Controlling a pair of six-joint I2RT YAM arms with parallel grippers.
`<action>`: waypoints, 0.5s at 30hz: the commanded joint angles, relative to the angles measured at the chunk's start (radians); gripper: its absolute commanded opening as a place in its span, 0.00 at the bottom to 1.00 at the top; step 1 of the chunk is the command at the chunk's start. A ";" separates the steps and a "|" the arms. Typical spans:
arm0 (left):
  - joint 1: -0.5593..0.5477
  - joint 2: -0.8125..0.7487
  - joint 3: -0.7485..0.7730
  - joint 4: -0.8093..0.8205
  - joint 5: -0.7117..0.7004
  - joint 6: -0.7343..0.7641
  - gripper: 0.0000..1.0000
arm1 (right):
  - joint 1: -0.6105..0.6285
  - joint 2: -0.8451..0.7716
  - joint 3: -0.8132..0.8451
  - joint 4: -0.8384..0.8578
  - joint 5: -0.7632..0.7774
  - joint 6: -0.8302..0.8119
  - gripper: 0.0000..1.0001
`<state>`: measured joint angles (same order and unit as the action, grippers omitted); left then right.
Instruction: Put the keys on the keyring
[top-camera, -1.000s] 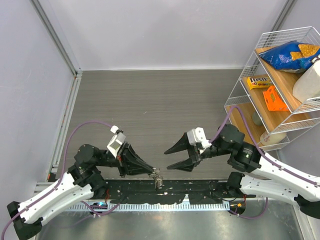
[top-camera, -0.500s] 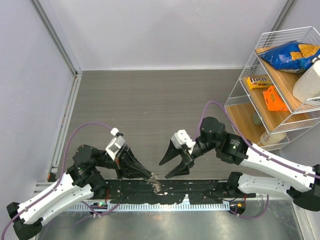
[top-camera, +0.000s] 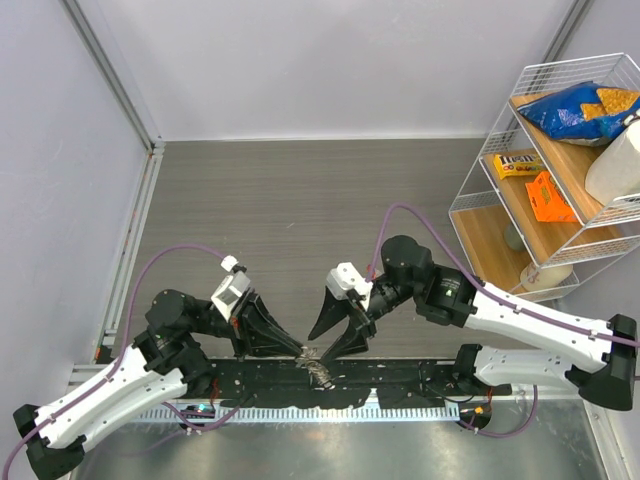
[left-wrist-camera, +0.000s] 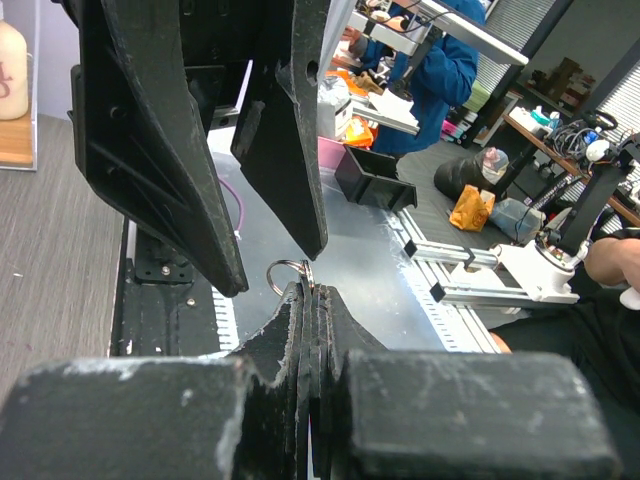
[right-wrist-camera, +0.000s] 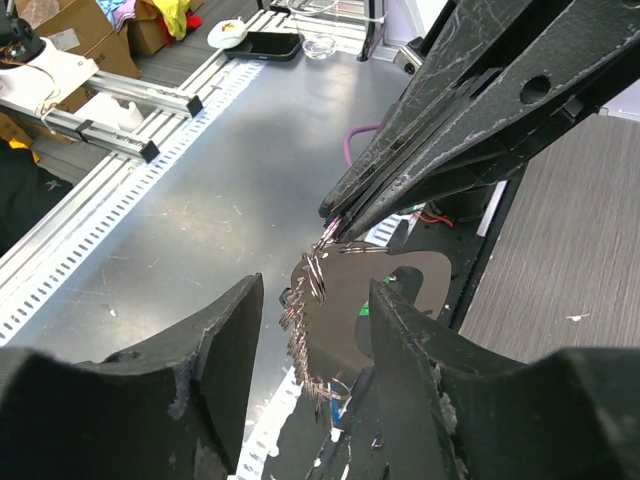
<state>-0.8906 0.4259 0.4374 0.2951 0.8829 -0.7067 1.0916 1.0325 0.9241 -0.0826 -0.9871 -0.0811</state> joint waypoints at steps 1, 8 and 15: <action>-0.004 -0.006 0.055 0.035 0.001 -0.013 0.00 | 0.017 0.014 0.039 0.049 -0.019 0.009 0.51; -0.005 -0.007 0.054 0.026 -0.007 -0.010 0.00 | 0.034 0.028 0.047 0.047 -0.019 0.010 0.44; -0.005 -0.010 0.055 0.018 -0.015 -0.005 0.00 | 0.053 0.046 0.059 0.046 -0.018 0.011 0.41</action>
<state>-0.8909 0.4259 0.4404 0.2928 0.8818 -0.7063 1.1324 1.0702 0.9340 -0.0753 -0.9932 -0.0757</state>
